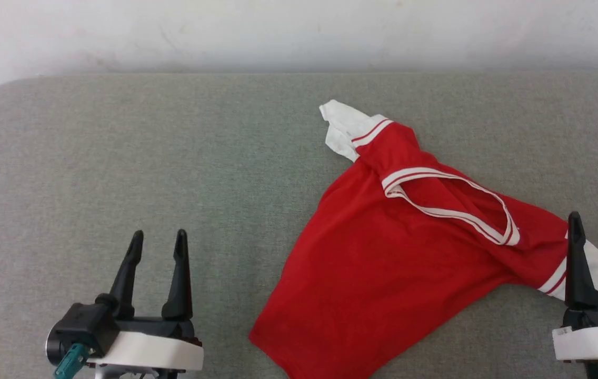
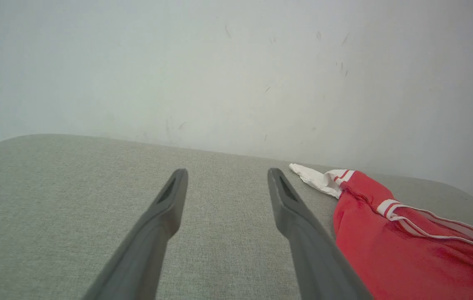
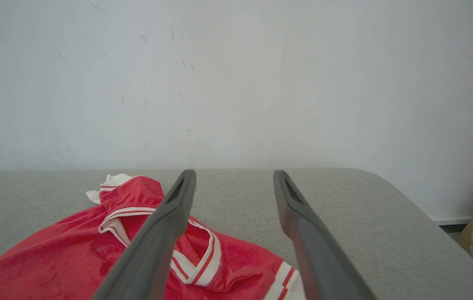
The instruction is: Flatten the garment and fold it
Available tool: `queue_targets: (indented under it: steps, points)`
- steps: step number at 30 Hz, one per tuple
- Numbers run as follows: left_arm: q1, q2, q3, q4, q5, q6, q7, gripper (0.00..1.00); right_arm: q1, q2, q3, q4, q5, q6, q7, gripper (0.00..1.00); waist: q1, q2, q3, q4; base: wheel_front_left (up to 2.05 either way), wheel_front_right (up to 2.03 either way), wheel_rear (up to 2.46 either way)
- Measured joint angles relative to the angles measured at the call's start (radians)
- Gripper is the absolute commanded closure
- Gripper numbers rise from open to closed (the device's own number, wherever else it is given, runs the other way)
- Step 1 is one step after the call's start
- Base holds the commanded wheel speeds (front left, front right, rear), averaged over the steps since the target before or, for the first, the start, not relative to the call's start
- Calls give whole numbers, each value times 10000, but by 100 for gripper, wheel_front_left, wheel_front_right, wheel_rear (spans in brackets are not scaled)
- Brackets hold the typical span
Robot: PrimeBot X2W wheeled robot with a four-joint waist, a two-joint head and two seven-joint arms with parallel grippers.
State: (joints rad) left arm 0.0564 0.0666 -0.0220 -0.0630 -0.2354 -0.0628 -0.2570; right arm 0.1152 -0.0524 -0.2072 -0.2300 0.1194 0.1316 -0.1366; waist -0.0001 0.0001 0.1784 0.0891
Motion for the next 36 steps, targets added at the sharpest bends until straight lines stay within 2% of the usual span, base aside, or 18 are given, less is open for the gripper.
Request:
queue_targets:
  steps: [3, 6, 9, 12, 16, 21, 26, 36]
  points:
    - [-194, 88, -111, 29, 56, -207, 0, 0, -35, -2, 65, 42, 2, 0, -144, 0, 0, 0, 198, -113, 0, 0, 0]
    - [-1154, 598, -558, 88, 389, -378, 328, 0, -176, 0, 44, 19, -58, 0, -165, 0, 1, 0, 449, -204, 0, 0, 0]
    - [-2708, 1093, -1388, 330, 686, -525, 1289, 0, -411, -2, 54, 21, -86, 0, -165, 0, 2, 0, 737, -271, 0, 0, 0]
    - [-4310, 1285, -2282, 997, 665, -600, 2472, 0, -604, -2, 159, 36, -82, 0, -161, 0, 2, 0, 1051, -344, 0, 0, 0]
    - [-6076, 1229, -3187, 2242, 138, -610, 3641, 0, -790, 2, 293, 92, -54, 0, -165, 0, 3, 0, 1501, -482, 0, 0, 0]
    - [-7508, 959, -3847, 3743, -499, -612, 4439, 0, -1003, 2, 349, 213, -52, 0, -215, 0, 4, 0, 2044, -722, 0, 0, 0]
    - [-8391, 890, -4113, 5018, -635, -612, 4698, 0, -1202, 2, 479, 284, -52, 0, -240, 0, 3, 0, 2472, -1025, 0, 0, 0]
    - [-9402, 890, -4253, 6688, -623, -548, 5045, 0, -1367, 0, 535, 424, -29, 0, -341, 0, 2, 0, 3097, -1516, 0, 0, 0]
